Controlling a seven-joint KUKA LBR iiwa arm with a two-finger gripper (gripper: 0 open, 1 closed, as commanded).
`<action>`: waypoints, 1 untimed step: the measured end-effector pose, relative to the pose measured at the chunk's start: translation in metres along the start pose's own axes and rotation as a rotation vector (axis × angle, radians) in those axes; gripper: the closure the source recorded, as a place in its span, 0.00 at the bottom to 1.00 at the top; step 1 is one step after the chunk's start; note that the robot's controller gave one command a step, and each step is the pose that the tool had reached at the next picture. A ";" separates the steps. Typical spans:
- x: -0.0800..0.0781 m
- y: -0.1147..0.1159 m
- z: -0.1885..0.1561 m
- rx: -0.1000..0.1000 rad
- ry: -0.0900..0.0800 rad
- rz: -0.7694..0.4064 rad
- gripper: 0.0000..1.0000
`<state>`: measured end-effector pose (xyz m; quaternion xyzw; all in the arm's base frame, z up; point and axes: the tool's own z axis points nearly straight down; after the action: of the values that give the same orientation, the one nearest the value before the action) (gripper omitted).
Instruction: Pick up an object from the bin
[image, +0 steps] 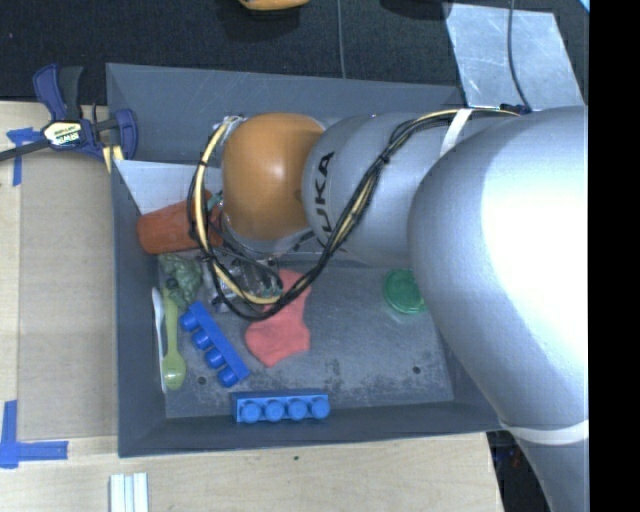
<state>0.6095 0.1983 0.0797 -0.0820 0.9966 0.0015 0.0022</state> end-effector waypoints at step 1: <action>0.012 -0.025 0.011 0.000 0.021 -0.052 0.00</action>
Offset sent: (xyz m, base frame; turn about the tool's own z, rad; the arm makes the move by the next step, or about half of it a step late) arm 0.0000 0.0000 0.0000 0.0000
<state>0.6015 0.1713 0.0682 -0.1077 0.9941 0.0005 -0.0083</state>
